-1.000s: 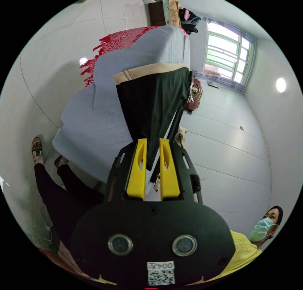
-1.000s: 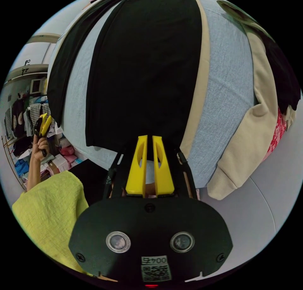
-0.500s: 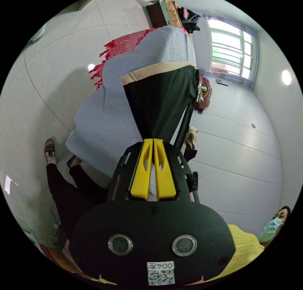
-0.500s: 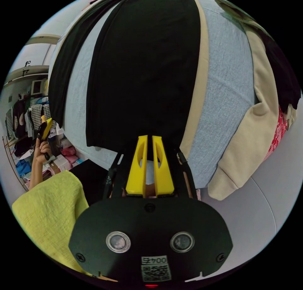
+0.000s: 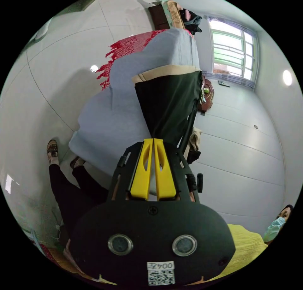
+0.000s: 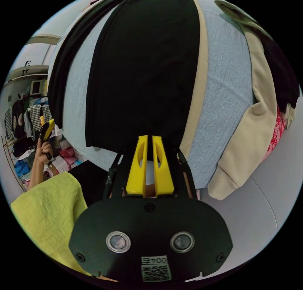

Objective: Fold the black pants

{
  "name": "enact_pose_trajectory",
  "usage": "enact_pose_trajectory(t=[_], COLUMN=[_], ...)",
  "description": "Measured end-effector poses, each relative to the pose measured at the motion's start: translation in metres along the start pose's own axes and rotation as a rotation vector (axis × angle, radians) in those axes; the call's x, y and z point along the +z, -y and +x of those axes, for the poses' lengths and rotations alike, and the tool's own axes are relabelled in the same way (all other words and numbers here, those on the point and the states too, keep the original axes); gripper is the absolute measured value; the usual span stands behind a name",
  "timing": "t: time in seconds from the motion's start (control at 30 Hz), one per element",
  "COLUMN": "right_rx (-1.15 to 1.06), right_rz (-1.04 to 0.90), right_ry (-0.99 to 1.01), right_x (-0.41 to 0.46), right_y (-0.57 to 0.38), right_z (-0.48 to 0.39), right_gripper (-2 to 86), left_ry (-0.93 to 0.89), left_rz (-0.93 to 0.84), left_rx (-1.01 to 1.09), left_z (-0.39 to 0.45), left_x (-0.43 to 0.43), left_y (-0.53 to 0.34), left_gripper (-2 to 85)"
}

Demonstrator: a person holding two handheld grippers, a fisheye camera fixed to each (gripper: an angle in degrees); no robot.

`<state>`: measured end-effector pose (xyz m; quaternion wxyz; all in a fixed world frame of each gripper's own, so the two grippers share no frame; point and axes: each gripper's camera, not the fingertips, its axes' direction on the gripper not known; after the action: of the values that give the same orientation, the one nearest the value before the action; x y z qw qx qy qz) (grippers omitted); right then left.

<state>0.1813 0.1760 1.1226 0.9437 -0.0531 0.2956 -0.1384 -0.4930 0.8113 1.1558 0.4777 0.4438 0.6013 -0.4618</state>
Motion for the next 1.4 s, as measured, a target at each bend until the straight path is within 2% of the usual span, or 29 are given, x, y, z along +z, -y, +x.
enact_pose_trajectory(t=[0.27,0.4,0.47,0.53,0.67,0.77,0.83,1.0,1.17,1.4], right_rx=[-0.029,-0.03,-0.018,-0.005,-0.026,-0.029,-0.02,-0.019,-0.026,-0.035], right_rz=[0.119,0.155,0.16,0.167,0.169,0.161,0.156,0.145,0.136,0.152], right_ry=[-0.101,-0.144,-0.144,-0.143,-0.18,-0.191,-0.179,-0.132,-0.118,-0.105], right_x=[0.005,0.009,0.009,0.01,0.012,0.013,0.012,0.011,0.01,0.011], right_y=[-0.029,-0.04,-0.043,-0.047,-0.053,-0.055,-0.057,-0.063,-0.068,-0.083], right_z=[-0.018,-0.025,-0.025,-0.024,-0.029,-0.029,-0.026,-0.01,-0.001,0.014], right_gripper=[3.2,3.4,3.6,3.8,4.2,4.3,4.2,3.8,3.7,4.0], left_ry=[0.113,0.206,0.286,0.459,0.706,0.822,0.931,0.902,0.933,0.805], left_rz=[0.032,-0.052,-0.121,-0.179,-0.236,-0.266,-0.235,-0.245,-0.332,-0.45], left_rx=[0.112,0.389,0.534,0.727,0.925,1.0,1.045,1.065,1.098,1.025], left_z=[0.024,0.083,0.11,0.141,0.163,0.171,0.178,0.204,0.22,0.246], left_x=[0.013,0.055,0.089,0.134,0.19,0.221,0.234,0.235,0.25,0.255], left_y=[-0.047,-0.086,-0.104,-0.131,-0.169,-0.192,-0.209,-0.231,-0.248,-0.249], left_gripper=[3.2,6.1,8.4,11.1,13.0,10.3,4.6,2.9,3.8,11.1])
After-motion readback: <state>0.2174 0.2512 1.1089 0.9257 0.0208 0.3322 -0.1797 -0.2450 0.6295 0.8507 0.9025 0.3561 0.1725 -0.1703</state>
